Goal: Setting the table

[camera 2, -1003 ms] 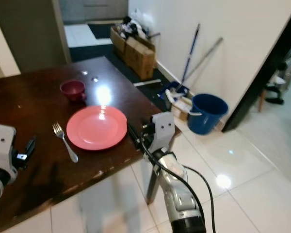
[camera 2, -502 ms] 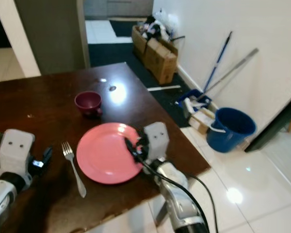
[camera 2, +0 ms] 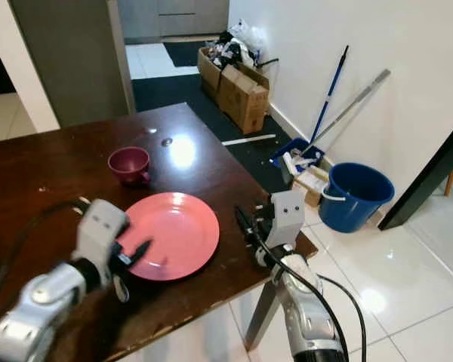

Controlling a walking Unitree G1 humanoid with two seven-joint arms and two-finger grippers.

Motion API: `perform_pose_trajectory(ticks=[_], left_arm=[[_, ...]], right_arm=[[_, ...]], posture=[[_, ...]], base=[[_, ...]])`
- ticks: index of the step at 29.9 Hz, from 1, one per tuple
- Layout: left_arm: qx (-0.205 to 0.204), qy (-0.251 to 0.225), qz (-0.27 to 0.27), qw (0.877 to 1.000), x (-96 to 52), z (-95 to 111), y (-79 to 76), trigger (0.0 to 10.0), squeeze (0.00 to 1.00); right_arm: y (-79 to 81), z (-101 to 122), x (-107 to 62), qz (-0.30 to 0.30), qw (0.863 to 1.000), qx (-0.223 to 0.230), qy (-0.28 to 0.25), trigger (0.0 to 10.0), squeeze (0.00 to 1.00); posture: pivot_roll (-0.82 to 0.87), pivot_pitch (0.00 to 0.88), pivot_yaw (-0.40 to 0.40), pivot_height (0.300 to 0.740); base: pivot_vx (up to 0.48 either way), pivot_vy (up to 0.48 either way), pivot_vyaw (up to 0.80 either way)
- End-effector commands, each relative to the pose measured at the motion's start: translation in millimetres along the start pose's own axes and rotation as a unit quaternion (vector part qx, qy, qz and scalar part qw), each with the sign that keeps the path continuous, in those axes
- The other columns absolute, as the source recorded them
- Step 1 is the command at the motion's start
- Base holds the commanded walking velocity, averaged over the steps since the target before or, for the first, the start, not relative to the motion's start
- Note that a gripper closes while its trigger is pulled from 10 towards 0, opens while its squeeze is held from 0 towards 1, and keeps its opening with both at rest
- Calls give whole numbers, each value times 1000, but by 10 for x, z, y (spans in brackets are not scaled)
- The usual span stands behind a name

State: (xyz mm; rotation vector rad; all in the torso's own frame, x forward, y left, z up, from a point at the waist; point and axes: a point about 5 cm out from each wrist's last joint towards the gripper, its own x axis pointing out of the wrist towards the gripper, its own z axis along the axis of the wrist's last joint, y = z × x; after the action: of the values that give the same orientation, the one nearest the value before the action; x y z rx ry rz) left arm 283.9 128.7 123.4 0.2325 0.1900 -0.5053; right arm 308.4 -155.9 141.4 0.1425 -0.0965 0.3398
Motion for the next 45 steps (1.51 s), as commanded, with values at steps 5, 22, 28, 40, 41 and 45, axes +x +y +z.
perform_pose_trajectory(ticks=[5,22,28,40,41,45], left_arm=[[48,41,22,998,55,-153,113,10000,0],[40,135,12,990,-42,-692,68,10000,0],[43,131,9,990,-45,-692,53,10000,0],[50,129,12,990,-112,-679,120,10000,0],[50,129,12,990,-118,-681,124,10000,0],[50,129,13,990,-130,-682,128,10000,0]], right_arm=[[99,-35,-10,30,999,43,8,10000,0],[113,93,27,62,990,129,-14,10000,0],[131,1,32,69,988,137,12,10000,0],[228,-338,210,90,973,205,64,10000,0],[270,-322,220,110,967,223,61,10000,0],[343,-328,242,145,955,249,69,10000,0]], posture=[[17,19,85,740],[19,16,70,740],[19,17,71,740],[65,20,83,740],[70,19,83,740],[76,21,81,740]], base=[[0,0,0],[0,0,0],[0,0,0],[0,0,0],[0,0,0],[0,0,0]])
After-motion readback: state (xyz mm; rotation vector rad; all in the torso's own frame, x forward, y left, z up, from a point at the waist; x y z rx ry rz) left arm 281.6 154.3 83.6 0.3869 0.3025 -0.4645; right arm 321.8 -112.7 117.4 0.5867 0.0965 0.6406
